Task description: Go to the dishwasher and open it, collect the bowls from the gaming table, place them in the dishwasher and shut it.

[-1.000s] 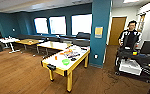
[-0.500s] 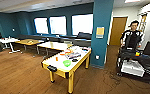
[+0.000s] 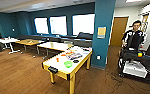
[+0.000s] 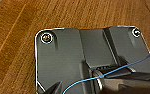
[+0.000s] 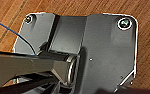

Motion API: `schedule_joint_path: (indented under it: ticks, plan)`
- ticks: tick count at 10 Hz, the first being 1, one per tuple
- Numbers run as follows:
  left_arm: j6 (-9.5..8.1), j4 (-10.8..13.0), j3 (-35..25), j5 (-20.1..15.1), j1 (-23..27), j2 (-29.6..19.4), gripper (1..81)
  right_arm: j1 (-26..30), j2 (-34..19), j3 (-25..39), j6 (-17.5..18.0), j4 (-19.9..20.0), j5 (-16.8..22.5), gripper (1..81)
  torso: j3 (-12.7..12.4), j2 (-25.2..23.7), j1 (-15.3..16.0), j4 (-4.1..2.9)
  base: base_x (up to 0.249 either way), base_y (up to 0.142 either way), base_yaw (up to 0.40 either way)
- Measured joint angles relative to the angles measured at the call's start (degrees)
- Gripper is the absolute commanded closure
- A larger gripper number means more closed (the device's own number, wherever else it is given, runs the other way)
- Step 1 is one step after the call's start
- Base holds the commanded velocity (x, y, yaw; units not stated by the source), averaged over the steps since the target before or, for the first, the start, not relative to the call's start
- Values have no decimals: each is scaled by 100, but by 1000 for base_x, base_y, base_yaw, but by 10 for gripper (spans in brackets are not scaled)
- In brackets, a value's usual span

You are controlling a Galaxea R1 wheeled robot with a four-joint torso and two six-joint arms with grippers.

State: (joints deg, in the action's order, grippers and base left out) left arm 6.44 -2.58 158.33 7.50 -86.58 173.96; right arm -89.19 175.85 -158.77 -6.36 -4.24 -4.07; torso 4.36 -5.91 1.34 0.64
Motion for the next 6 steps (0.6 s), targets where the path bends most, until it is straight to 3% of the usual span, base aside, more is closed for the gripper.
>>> schedule_joint_path:
  ticks: [6]
  plan:
    - [0, 0, 0, 0, 0, 2, 10, 0, 4, 0, 0, 0, 0, 10, 0, 0, -2, 0, 94, 67, 0]
